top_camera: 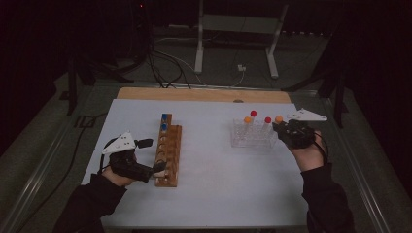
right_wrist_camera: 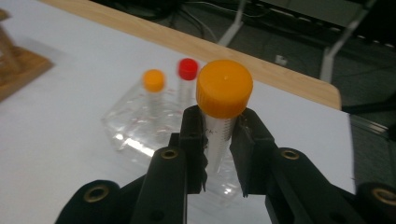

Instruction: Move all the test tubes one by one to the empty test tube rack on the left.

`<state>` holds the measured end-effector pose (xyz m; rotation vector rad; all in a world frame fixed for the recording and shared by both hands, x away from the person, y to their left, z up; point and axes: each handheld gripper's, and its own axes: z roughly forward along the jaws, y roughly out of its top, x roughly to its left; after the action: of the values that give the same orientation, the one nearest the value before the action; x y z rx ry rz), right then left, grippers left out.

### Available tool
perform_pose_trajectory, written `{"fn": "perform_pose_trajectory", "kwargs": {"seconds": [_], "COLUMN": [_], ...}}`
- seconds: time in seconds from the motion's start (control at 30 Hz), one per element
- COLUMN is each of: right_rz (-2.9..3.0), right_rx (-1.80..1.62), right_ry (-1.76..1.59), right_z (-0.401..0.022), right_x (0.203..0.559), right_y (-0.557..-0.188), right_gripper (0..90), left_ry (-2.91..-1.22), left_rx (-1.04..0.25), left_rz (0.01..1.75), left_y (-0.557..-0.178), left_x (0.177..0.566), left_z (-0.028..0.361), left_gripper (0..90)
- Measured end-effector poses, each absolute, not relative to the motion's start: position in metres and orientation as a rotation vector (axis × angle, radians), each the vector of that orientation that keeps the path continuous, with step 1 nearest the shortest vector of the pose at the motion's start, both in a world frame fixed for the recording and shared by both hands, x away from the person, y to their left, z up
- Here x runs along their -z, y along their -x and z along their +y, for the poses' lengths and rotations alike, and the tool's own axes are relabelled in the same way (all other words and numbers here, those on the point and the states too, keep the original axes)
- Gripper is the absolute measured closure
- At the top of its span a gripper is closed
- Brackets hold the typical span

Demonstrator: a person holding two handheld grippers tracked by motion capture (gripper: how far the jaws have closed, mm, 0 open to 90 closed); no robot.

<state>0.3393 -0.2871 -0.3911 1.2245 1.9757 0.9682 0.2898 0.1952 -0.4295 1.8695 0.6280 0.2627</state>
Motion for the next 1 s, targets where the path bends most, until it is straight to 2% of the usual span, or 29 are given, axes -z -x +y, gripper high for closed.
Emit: {"fn": "perform_pose_trajectory", "kwargs": {"seconds": [0.5,1.0], "right_rz": [2.130,2.239], "right_rx": [-1.046,-1.103], "right_ry": [-1.075,-0.964], "right_z": [-0.245,-0.208], "right_x": [0.399,0.412], "right_y": [-0.316,-0.305], "right_gripper": [75.0,75.0], "left_ry": [-1.887,-1.912], "left_rx": [-0.233,-0.217], "left_rz": [0.617,0.546], "left_y": [-0.295,-0.306], "left_x": [0.427,0.412], "left_z": [0.185,0.156], "left_gripper": [1.7,1.9]}}
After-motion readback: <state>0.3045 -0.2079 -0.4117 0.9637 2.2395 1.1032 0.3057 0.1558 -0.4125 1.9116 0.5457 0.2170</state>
